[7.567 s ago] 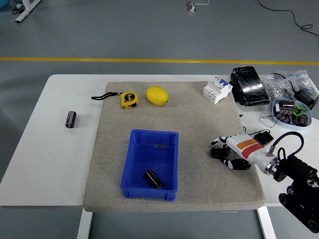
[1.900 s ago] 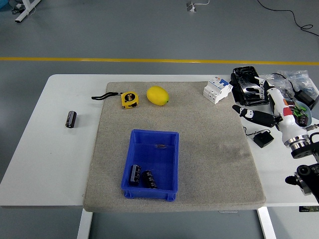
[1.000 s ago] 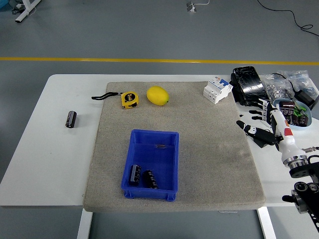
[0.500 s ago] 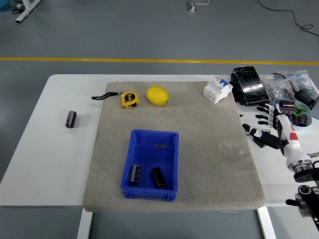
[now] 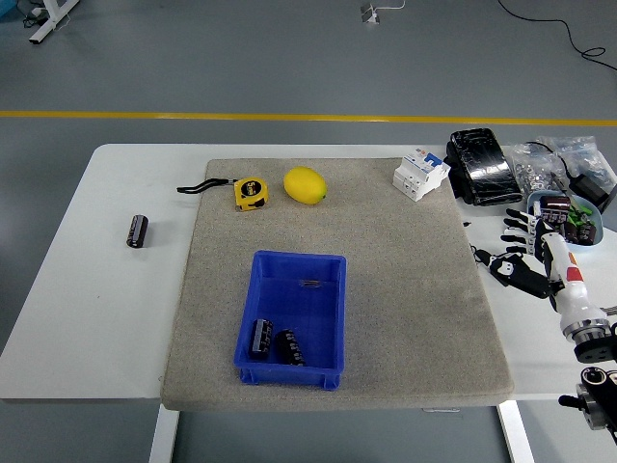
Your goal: Pick up the battery,place it into the box
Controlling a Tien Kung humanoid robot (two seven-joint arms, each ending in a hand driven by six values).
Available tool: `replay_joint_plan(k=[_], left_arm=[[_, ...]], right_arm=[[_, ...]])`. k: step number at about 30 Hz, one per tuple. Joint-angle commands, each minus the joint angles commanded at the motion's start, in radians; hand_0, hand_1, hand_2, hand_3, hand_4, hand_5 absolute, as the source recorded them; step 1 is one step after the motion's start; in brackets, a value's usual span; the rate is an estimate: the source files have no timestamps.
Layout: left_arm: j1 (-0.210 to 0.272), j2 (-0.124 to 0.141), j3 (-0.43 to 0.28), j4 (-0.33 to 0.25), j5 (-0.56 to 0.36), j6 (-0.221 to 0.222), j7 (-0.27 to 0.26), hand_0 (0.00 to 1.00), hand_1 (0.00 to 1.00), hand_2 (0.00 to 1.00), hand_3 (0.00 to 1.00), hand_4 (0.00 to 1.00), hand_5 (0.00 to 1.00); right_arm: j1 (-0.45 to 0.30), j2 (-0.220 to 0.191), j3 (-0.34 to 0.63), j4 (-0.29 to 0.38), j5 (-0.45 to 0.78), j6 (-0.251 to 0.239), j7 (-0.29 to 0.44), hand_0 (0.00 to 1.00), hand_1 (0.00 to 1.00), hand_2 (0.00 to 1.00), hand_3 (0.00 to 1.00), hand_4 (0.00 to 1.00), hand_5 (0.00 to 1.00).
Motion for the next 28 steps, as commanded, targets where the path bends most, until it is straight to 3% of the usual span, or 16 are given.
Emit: replay_joint_plan(k=[18,25,28], left_arm=[[0.001,0.002,0.013,-0.001,-0.018,0.002,-0.006,0.716,0.629,0.689,0.728,0.685,0.83],[0.002,0.002,0.008,0.001,-0.015,0.003,-0.005,0.716,0.629,0.689,0.728,0.686,0.832],[0.003,0.0,-0.001,0.003,-0.013,0.008,-0.006,0.716,0.629,0.689,0.728,0.686,0.832]], right_arm=[[-0.003,-0.013,-0.003,-0.003,-0.011,0.006,-0.005,0.627,0.66,0.786,0.815,0.979,0.327],[0.011,-0.057,-0.006,0.016,-0.027,0.031,-0.02,0.629,0.66,0.773,0.785,0.981,0.327],[0.016,-0.092,-0.004,0.035,-0.05,0.065,-0.036,0.629,0.66,0.773,0.785,0.981,0.327]])
